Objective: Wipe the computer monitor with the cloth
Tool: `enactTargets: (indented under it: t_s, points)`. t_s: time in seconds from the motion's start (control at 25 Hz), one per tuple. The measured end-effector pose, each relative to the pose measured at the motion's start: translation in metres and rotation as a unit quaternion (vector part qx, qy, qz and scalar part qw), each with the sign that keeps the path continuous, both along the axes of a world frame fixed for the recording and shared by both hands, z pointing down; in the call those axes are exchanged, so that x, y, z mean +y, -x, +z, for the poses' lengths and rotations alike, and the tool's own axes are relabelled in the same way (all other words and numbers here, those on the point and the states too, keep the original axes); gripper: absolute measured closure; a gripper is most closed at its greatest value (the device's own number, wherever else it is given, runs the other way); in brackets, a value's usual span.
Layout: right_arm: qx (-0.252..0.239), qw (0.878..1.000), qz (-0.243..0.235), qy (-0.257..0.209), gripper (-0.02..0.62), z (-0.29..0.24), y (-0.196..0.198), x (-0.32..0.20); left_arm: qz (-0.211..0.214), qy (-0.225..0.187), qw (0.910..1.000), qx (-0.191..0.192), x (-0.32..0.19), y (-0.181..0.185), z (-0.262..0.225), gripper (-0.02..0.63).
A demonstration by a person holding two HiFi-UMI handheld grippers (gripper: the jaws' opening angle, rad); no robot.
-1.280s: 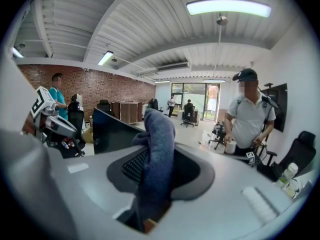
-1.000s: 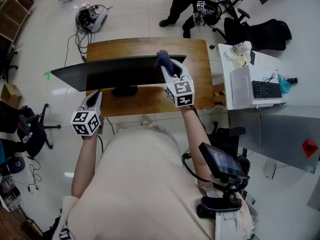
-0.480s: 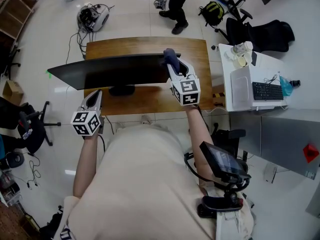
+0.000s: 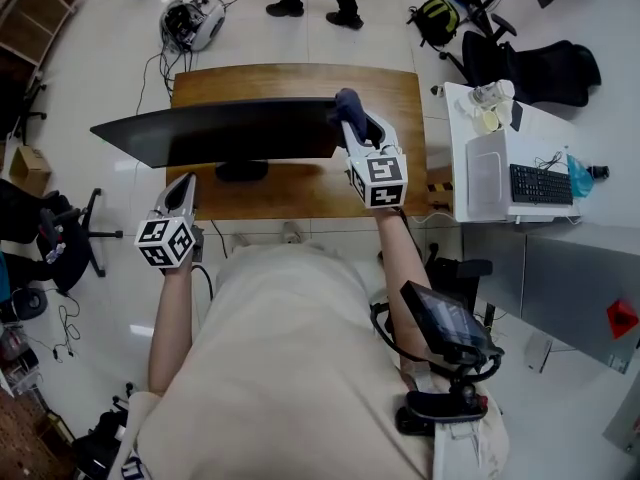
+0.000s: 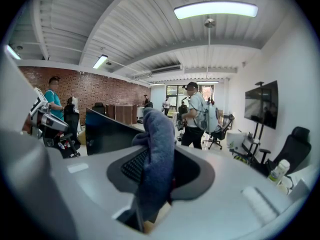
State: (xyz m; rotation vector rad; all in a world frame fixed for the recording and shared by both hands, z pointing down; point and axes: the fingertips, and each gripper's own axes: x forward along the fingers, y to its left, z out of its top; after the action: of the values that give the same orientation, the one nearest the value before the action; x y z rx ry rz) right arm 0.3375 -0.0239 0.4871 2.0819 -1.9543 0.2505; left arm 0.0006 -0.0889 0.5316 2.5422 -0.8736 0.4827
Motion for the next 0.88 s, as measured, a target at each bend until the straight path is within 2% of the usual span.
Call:
enactTargets:
  t_s: [0.36,0.88]
  points:
    - [0.012,1.000,0.005,0.008,0.480,0.029,0.001,0.008,-0.012,0.003,0.9999,-0.012,0.003,0.005,0.003,0.606]
    - [-0.019,0.995,0.001,0.094,0.482,0.136,0.008,0.018,-0.017,-0.002,0.9995,-0.027,0.003,0.008,-0.009,0.606]
